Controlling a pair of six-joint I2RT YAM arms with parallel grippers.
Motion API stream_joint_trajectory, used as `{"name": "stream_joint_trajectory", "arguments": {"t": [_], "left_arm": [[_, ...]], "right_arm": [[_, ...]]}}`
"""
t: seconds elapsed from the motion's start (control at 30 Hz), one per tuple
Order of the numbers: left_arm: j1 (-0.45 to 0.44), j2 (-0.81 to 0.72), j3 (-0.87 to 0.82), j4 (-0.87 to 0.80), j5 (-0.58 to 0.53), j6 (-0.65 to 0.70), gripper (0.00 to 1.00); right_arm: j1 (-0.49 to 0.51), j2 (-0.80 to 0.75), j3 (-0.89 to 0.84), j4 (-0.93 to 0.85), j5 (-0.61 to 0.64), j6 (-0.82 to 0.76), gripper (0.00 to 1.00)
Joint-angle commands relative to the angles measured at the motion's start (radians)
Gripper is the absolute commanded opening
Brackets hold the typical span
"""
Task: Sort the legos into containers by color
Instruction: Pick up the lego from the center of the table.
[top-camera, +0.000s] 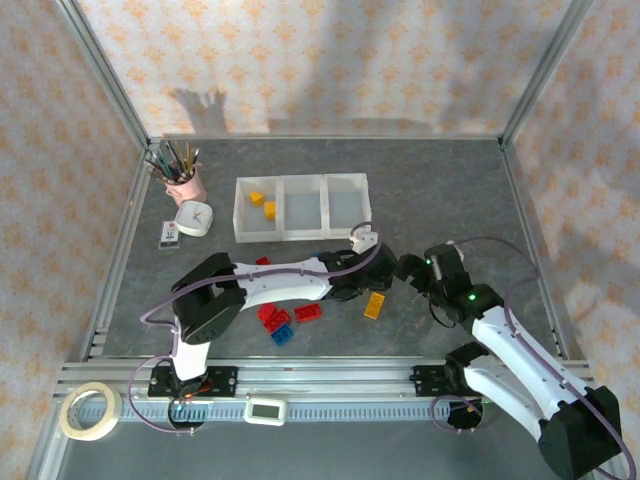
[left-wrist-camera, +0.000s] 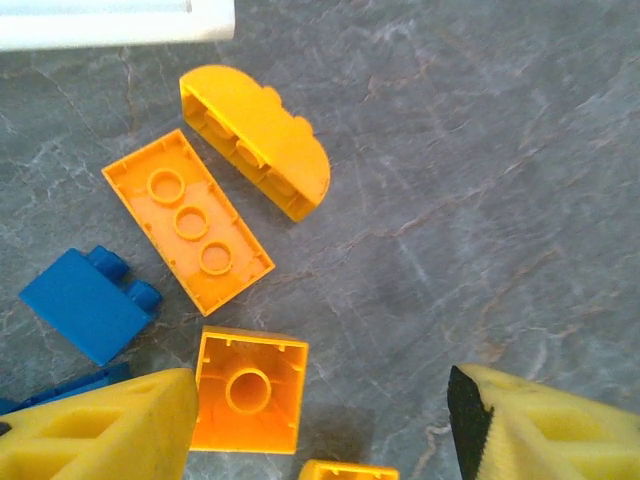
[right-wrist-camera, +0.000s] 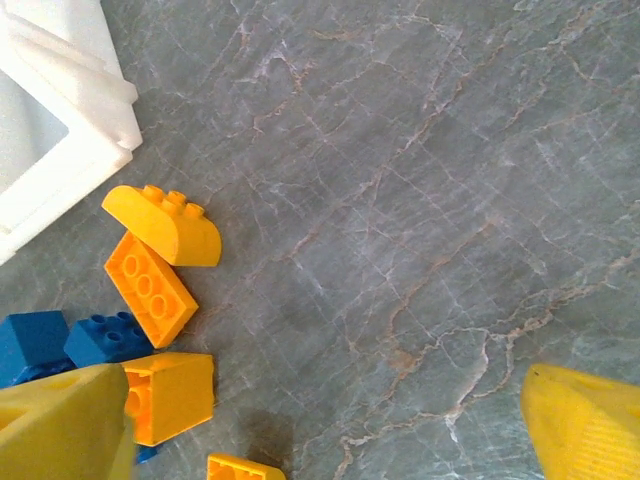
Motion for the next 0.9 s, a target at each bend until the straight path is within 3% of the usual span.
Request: {"name": "stream_joint_trajectory", "arguments": {"t": [0.0, 0.27, 0.87], "left_arm": [[-0.011, 0.048, 0.037, -0.089, -0.049, 0.010, 0.68], [-0.012, 0.115, 0.079, -0.111, -0.055, 0.025, 0.62], [-0.012, 0.109, 0.103, -0.118, -0.086, 0.040, 0.30]], "right_arm": [[-0.009, -0.014, -0.003, 0.030, -0.009, 0.001, 1.00], [-0.010, -0.015, -0.003, 0.036, -0.012, 0.002, 1.00], [-0.011, -0.019, 0.014, 0.038, -0.029, -0.022, 1.00]]}}
